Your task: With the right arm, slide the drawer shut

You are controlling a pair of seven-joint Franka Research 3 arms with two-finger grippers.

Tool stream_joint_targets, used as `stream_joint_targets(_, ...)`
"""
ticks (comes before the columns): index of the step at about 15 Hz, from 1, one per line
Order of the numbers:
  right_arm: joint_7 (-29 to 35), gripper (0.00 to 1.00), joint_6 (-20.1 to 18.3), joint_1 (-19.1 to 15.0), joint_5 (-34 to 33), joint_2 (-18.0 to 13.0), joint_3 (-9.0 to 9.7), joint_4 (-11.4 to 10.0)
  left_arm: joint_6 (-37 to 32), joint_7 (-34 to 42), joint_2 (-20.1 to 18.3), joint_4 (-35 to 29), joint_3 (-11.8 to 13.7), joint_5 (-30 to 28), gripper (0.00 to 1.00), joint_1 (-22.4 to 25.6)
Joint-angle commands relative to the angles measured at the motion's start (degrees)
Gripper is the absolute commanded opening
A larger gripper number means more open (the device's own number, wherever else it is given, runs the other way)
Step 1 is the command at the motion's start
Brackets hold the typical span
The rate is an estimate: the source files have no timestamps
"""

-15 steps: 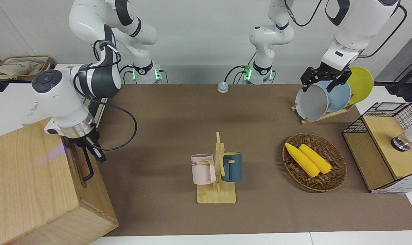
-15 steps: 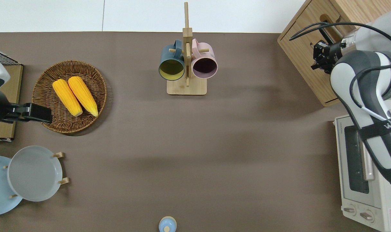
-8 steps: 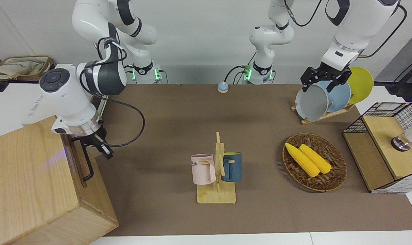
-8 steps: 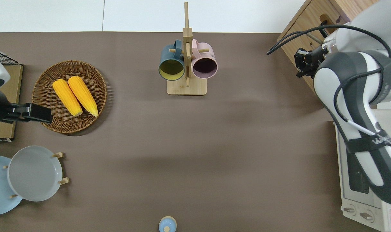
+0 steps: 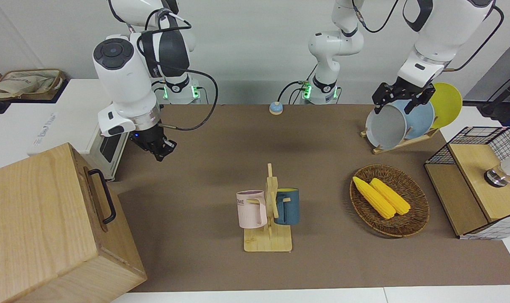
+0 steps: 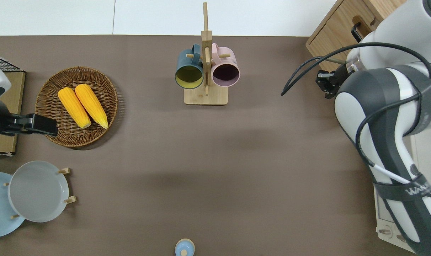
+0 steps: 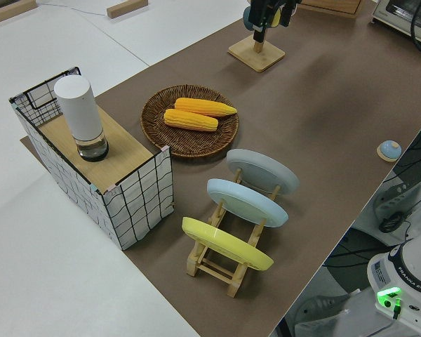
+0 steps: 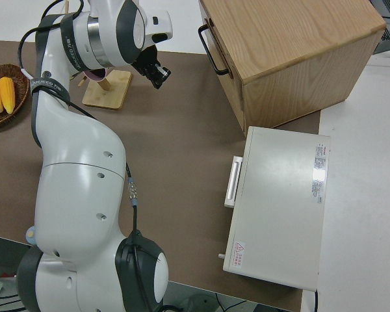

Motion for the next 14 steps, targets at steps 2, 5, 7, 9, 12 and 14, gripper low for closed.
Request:
stream_joint_targets(2, -11.6, 0.0, -0.4, 4.7, 3.8, -6.0, -7.95, -6.1, -1.1, 0.6, 0.7, 1.5, -0.4, 1.0, 0.99, 0.2)
stream_joint_targets(5, -15.9, 0.0, -0.7, 3.7, 6.1, -8.5, -9.1, -8.2, -1.1, 0.6, 0.7, 1.5, -0.4, 1.0, 0.99, 0.2)
stream_joint_targets(7, -19.6, 0.0, -1.1, 3.4, 6.2, -8.9, -9.54, -8.7, -1.1, 0.6, 0.7, 1.5, -0.4, 1.0, 0.99, 0.2)
stream_joint_targets(9, -20.9, 0.0, -1.1, 3.0, 6.2, -9.7, -9.89, -9.4, -1.1, 0.6, 0.7, 1.4, -0.4, 1.0, 0.99, 0.2)
stream_joint_targets(12, -23.8, 0.0, -1.9, 3.0, 6.2, -10.3, -10.86, -9.4, -1.1, 0.6, 0.7, 1.5, -0.4, 1.0, 0.99, 0.2)
stream_joint_targets(14, -24.7, 0.0, -1.9, 2.7, 5.5, -10.3, -10.77, -9.4, -1.1, 0.6, 0.7, 1.5, -0.4, 1.0, 0.99, 0.2)
